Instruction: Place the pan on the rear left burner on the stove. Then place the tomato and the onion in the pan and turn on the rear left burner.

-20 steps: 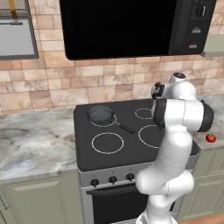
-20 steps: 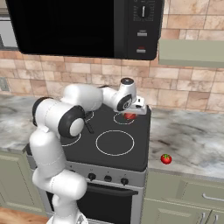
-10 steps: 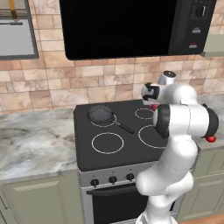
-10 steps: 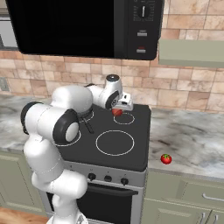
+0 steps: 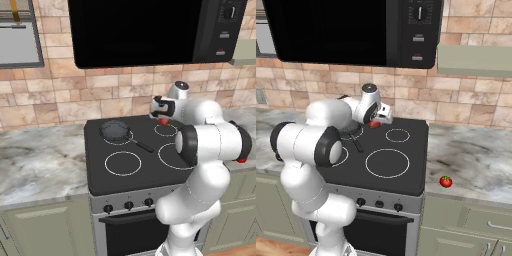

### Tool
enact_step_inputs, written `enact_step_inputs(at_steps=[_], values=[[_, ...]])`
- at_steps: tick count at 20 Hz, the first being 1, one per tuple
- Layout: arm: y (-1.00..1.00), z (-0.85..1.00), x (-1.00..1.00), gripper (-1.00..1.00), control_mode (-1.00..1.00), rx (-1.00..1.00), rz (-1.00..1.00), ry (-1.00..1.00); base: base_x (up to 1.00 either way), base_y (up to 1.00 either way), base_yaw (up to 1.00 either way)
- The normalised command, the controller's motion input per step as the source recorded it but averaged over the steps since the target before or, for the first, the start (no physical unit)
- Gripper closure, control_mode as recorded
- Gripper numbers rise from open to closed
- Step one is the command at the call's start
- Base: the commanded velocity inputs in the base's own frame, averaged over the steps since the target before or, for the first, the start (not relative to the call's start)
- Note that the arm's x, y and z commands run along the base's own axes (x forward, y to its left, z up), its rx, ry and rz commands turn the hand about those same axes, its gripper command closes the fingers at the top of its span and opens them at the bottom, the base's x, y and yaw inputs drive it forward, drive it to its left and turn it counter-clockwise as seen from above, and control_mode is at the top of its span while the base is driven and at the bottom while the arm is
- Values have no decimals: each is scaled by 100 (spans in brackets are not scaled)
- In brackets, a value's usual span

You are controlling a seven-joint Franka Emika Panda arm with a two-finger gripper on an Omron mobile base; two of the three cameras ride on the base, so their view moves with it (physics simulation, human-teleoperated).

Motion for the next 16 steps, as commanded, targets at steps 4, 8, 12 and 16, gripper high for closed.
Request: enact_step_inputs(at_steps=[4, 8, 12, 16], values=[[70, 2, 16, 100, -100, 2, 0, -2, 0, 0, 0], [62, 0, 17, 100, -100, 0, 0, 0, 0, 0, 0], [57, 0, 20, 100, -100, 0, 0, 0, 0, 0, 0], [49, 0, 24, 100, -100, 0, 0, 0, 0, 0, 0]])
